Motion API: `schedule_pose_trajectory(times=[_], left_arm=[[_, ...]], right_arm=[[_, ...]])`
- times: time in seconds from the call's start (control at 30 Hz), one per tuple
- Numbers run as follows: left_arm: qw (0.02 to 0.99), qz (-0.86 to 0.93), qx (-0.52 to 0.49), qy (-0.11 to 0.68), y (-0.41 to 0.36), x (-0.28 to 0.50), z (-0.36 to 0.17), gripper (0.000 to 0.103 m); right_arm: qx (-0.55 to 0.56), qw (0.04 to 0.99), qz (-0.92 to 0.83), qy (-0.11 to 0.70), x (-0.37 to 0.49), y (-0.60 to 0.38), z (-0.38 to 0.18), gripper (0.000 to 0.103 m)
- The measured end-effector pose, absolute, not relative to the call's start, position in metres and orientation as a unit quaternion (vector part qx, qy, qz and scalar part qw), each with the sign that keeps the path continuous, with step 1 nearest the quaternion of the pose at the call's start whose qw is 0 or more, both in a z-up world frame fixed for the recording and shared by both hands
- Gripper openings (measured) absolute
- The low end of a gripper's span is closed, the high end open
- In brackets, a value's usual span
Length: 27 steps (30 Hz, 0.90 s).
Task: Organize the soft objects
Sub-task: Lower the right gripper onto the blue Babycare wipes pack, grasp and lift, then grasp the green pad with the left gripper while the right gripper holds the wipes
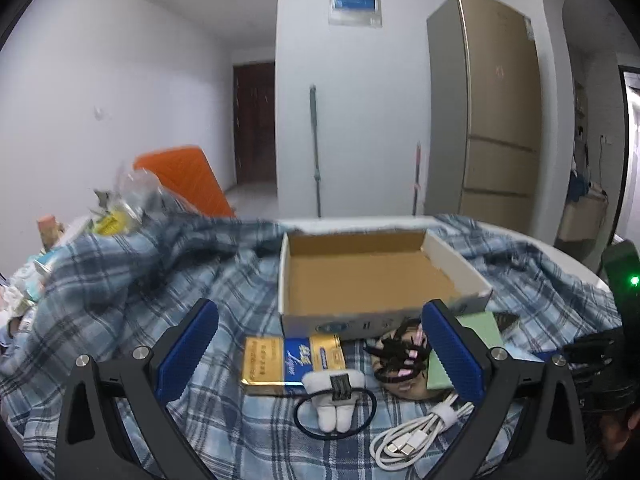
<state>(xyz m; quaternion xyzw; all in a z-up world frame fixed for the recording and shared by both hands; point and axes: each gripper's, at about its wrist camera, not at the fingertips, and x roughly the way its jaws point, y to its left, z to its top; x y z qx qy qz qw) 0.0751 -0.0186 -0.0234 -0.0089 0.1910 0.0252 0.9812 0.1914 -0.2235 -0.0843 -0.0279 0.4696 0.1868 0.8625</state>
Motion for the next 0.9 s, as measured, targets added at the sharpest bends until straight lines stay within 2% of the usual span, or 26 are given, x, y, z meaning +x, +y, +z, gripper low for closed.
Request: schedule_pose_trajectory(times=[0.07, 0.6, 0.8, 0.9], left_arm=[[0.977, 0.019, -0.013, 0.21, -0.017, 0.083, -0.028, 0.103], [0.977, 0.009, -0.022, 0.211, -0.012, 0.112, -0.031, 0.103], [0.984, -0.01, -0.003, 0.181, -0.023, 0.093, -0.021, 0.103], [0.98, -0.033, -0.018, 0.197, -0.021, 0.095, -0.009, 0.103]], right_arm=[[-0.021, 0.861, 0.187, 0.472, 0.193, -0.227, -0.085, 0.034], [-0.003, 0.856, 0.196, 0.478, 0.214, -0.23, -0.086, 0.034], [-0.004, 0.903, 0.147, 0.403, 0.19, -0.245, -0.047, 0.034], [0.003, 0.927, 0.128, 0.354, 0.184, -0.255, -0.015, 0.034]])
